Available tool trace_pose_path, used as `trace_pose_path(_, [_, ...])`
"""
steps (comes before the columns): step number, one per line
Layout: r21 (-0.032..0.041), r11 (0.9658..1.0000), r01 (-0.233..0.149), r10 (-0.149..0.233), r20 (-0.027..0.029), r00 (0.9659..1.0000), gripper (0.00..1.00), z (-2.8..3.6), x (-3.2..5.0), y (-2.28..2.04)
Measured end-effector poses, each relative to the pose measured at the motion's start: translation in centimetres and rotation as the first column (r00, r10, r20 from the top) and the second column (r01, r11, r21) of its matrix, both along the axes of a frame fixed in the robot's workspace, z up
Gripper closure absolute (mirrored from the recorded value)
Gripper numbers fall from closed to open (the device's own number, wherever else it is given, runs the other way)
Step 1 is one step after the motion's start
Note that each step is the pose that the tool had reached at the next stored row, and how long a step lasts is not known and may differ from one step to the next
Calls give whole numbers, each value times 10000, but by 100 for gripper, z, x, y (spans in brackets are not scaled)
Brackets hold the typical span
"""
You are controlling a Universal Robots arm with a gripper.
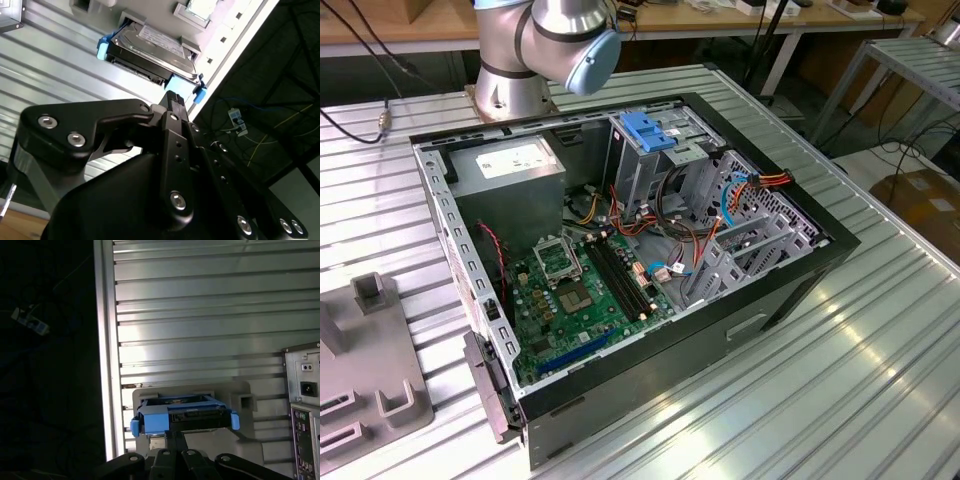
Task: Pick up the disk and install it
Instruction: 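Reach for the disk, then pick up the disk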
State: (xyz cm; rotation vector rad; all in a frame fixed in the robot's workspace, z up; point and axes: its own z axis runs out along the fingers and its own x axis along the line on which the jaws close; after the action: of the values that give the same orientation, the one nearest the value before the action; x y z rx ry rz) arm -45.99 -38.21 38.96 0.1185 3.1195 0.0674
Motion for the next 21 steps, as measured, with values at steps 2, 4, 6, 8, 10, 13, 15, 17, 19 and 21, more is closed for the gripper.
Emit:
trace_pose_path(2, [0, 10000, -3, 3, 0, 10000, 90, 0, -60, -1])
trace_pose_path(4, [0, 10000, -5, 5, 0, 10000, 90, 0, -71, -1])
trace_pose_path(6, [-1, 10000, -3, 3, -1, 10000, 90, 0, -74, -1])
trace_pose_path(8, [0, 10000, -3, 3, 0, 10000, 90, 0, -77, 0])
trace_pose_path(10, [0, 10000, -4, 4, -1, 10000, 90, 0, -77, -1])
trace_pose_path(13, [-1, 10000, -3, 3, -1, 10000, 90, 1, -77, -1])
trace_pose_path(15, [0, 10000, -4, 4, 0, 10000, 90, 0, -78, -1])
trace_pose_path(17, [0, 10000, -5, 5, -1, 10000, 90, 0, -78, -1])
trace_pose_path(19, [0, 10000, -90, 90, 0, 10000, 90, 0, -78, 0])
trace_pose_path(21, [0, 9987, -517, 517, 0, 9987, 90, 0, -79, 0])
